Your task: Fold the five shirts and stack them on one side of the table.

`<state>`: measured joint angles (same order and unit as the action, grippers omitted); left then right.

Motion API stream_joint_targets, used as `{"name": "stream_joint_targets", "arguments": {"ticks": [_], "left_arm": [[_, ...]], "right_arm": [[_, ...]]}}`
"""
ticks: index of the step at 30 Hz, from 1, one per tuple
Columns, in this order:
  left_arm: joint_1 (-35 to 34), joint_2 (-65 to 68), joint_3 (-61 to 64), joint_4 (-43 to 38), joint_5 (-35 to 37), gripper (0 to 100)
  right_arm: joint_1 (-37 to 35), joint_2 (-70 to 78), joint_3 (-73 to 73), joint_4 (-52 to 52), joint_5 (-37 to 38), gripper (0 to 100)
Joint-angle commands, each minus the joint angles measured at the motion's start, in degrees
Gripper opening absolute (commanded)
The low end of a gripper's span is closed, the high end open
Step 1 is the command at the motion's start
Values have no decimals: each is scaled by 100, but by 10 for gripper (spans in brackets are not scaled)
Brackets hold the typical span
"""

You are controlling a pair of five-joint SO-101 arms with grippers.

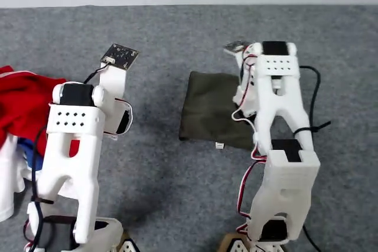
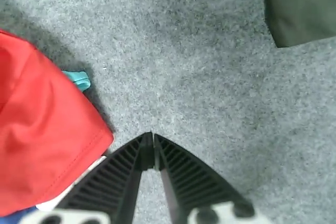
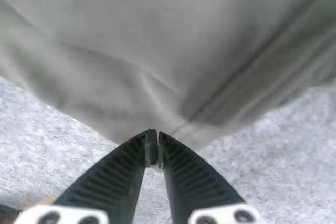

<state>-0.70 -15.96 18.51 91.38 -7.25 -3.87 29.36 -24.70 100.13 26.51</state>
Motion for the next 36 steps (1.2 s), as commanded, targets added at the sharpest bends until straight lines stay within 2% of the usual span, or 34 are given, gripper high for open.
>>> {"name": "stream_joint_targets", "arguments": {"ticks": [1, 6, 11, 14, 17, 21, 29, 36], "left_arm": [[-26, -185, -22, -35, -35, 5], [-158, -229, -48, 167, -26, 5], [-1064, -237, -48, 501, -53, 5], [-1776, -237, -48, 536, -62, 5], [-2312, -237, -57, 536, -62, 5], [-2725, -237, -57, 536, -62, 5], [-3402, -237, -48, 536, -62, 5], [-3974, -237, -48, 536, -62, 5]], "right_arm": [[48, 259, -255, 136, 35, 10], [690, 1191, -264, 180, 62, 10], [892, 927, -369, 242, 53, 10], [505, 224, -422, 224, 62, 10], [-171, -321, -422, 215, 62, 10], [-989, -585, -422, 180, 53, 10], [-1991, 84, -422, -611, 18, 11], [-2308, 1086, -431, -787, 18, 10]]}}
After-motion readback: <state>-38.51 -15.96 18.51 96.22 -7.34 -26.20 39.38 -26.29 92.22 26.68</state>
